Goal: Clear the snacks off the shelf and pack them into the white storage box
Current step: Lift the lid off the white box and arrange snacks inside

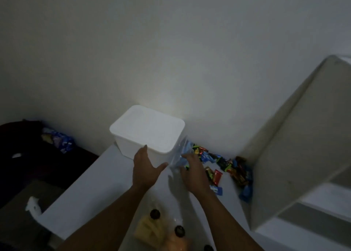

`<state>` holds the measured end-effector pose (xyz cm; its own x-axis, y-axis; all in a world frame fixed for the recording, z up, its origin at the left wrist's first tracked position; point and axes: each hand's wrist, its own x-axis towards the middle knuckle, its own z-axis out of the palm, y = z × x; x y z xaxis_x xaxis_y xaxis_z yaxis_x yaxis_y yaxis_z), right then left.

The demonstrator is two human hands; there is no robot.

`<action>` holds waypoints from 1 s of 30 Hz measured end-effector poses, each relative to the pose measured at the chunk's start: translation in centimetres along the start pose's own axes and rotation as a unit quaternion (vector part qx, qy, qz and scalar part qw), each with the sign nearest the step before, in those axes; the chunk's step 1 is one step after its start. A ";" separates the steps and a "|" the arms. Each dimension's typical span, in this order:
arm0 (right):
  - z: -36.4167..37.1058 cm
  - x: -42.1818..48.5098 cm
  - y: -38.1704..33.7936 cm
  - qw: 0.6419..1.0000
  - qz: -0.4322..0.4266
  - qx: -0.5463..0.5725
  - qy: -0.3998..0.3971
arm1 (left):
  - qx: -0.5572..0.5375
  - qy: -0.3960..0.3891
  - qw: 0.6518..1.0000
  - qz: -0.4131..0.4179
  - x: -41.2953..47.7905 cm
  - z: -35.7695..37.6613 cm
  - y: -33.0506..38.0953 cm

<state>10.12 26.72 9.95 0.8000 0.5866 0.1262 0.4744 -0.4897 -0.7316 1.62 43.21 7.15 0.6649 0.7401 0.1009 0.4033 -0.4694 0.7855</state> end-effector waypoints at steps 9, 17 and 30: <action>14.2 12.8 -7.3 0.995 -0.073 -0.054 -0.036 | 0.029 0.006 0.999 -0.028 14.0 -7.6 -11.0; 20.2 19.2 -10.3 0.962 -0.102 -0.240 -0.081 | -0.108 -0.126 0.984 -0.062 20.9 -9.4 -15.5; 21.2 19.1 -10.2 0.903 -0.171 -0.385 -0.081 | -0.215 -0.137 0.965 -0.056 22.0 -9.2 -16.0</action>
<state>12.76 56.61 5.59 0.5243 0.8444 0.1104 0.8480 -0.5295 0.0225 4.00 71.41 2.40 0.7980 0.5910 -0.1181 0.2223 -0.1065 0.9691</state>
